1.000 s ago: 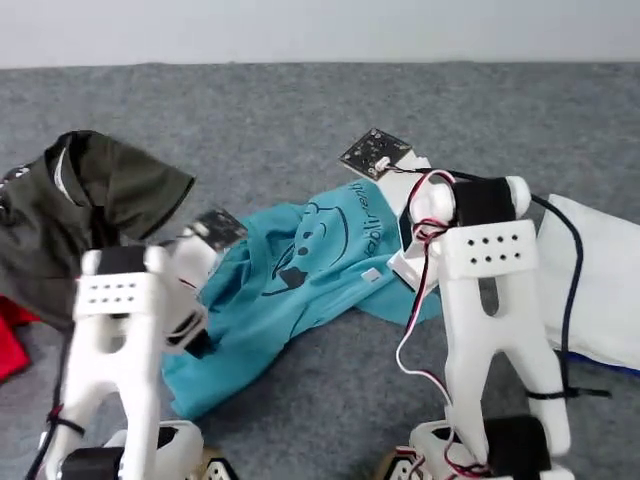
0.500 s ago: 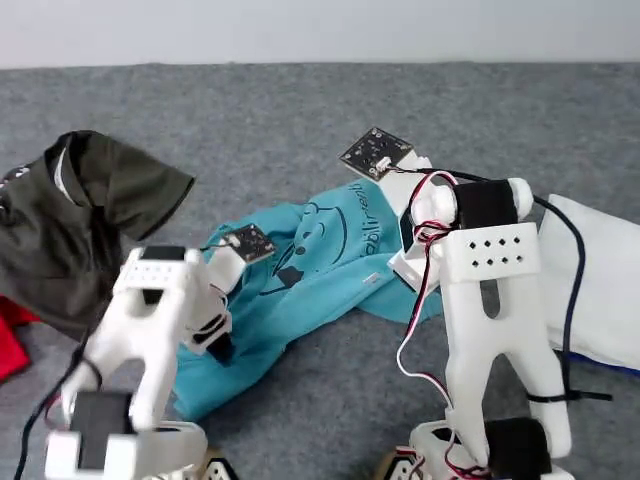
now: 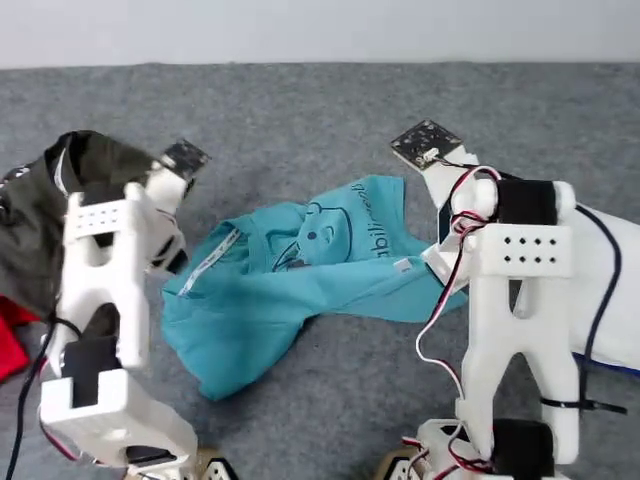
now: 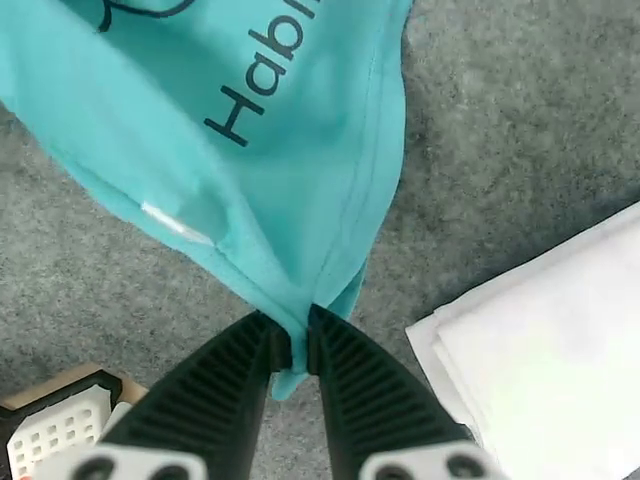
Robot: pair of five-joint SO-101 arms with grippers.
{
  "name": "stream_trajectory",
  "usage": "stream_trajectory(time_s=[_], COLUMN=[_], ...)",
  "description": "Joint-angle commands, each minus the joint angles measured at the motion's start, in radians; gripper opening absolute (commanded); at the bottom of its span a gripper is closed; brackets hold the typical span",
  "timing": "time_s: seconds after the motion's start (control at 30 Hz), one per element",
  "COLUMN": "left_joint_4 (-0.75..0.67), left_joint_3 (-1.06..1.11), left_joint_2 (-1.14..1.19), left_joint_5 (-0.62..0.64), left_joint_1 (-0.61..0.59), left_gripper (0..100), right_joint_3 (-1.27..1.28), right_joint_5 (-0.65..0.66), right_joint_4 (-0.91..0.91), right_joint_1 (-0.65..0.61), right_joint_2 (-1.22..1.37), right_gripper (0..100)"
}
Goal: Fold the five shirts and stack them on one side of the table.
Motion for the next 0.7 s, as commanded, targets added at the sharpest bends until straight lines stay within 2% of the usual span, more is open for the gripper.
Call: stream_trajectory(time_s=[0.0, 0.2, 0.4, 0.53, 0.67], left_joint_4=[0.069, 0.319, 0.522, 0.523, 0.522], left_joint_3=[-0.107, -0.213, -0.232, -0.153, -0.005], left_joint_2=[-0.008, -0.008, -0.009, -0.066, -0.173], left_joint_5=[0.011, 0.006, 0.005, 0.008, 0.006], left_joint_1=[-0.028, 0.003, 0.091, 0.147, 0.272], left_gripper=[17, 17, 17, 17, 17], right_joint_3=[-0.058, -0.058, -0.057, -0.054, -0.054], right_joint_5=[0.008, 0.002, 0.000, -0.002, -0.002], right_joint_4=[0.012, 0.010, 0.010, 0.010, 0.010], right_joint_1=[0.015, 0.008, 0.008, 0.008, 0.008], right_joint_2=[-0.047, -0.047, -0.047, -0.045, -0.045], right_gripper=[1.0, 1.0, 1.0, 1.0, 1.0])
